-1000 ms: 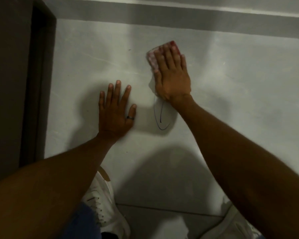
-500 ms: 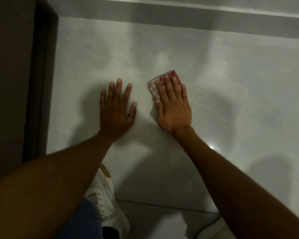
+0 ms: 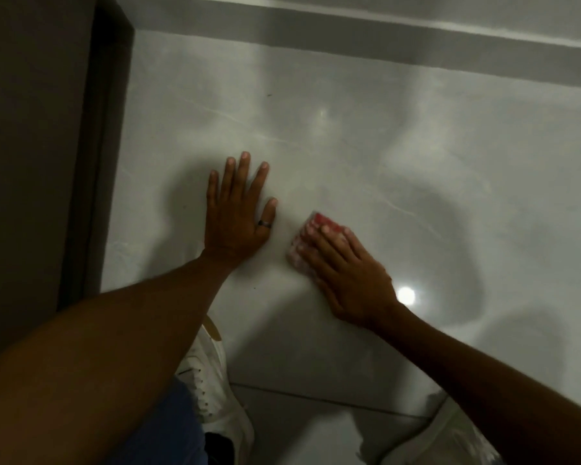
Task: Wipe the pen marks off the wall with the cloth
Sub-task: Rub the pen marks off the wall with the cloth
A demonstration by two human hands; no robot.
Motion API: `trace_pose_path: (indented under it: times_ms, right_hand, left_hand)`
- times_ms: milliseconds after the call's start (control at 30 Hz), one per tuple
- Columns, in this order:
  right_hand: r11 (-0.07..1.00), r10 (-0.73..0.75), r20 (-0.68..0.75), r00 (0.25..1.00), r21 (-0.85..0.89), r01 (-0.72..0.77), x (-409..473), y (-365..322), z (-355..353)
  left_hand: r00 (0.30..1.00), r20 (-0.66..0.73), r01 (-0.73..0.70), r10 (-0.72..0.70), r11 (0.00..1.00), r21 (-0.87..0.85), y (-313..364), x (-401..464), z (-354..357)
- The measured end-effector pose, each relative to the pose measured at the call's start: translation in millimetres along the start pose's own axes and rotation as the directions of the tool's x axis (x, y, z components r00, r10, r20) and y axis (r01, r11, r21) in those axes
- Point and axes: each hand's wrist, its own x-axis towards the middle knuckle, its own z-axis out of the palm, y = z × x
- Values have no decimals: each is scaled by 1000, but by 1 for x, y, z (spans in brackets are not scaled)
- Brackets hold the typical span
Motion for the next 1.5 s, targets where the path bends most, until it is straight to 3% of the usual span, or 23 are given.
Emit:
trace_pose_path:
  times_ms: [100,167,233,300,367,433,567,733,900,967,1067,1200,1300,1367,1500]
  right_hand:
    - [961,-273,82,958,-8,275,-14,37,-5]
    - [935,-352,89,932,-10,354,2,73,-13]
    - [978,-206,19,978,-32,207,27,97,-24]
    - [993,101,-90,991,-52,-106,55,102,-34]
    - [911,408,-153,900,8,-412,87,92,-41]
    - [826,564,-141,814,78,-559,121,72,-44]
    - [900,436,-89,896,70,-431,134,28,-32]
    - [969,245,-70,967,40,-243,38,-14,-2]
    - [994,-64,42,997,-86,67,-22,41,2]
    - [993,-5,34,999,-116,9,-12,68,-7]
    - [956,261,-64,963,-120,-267,12,105,-29]
    - [766,637,-140,758,7,-642,66,141,-59]
    - [655,754,-126,644,85,-750,121,139,-69]
    - [662,750,-98,655,97,-743,156,126,-71]
    - [809,585,-27,810,83,-582,190,68,-66]
  left_hand:
    - [1000,-1,6,-6,1000,-5,1,-1,0]
    - [1000,-14,2,-2,1000,-4,2,0,-1]
    - [1000,-25,2,-2,1000,4,2,1,-1]
    - [1000,-29,6,-5,1000,15,2,1,0]
    - [1000,-22,0,0,1000,12,2,0,0]
    - [1000,-14,-5,5,1000,12,3,1,1]
    - [1000,-19,-6,7,1000,23,3,2,2]
    - [1000,-28,-10,10,1000,-13,2,1,0]
    - [1000,9,0,0,999,-39,2,2,0]
    - [1000,4,3,-3,1000,-27,2,2,1]
    - [1000,1,7,-7,1000,-15,3,2,1]
    - [1000,-13,-7,7,1000,-5,5,2,2]
    - [1000,-18,-8,8,1000,28,4,1,2]
    - [1000,-11,-15,15,999,32,4,1,2]
    - [1000,-11,-16,16,1000,26,0,1,5]
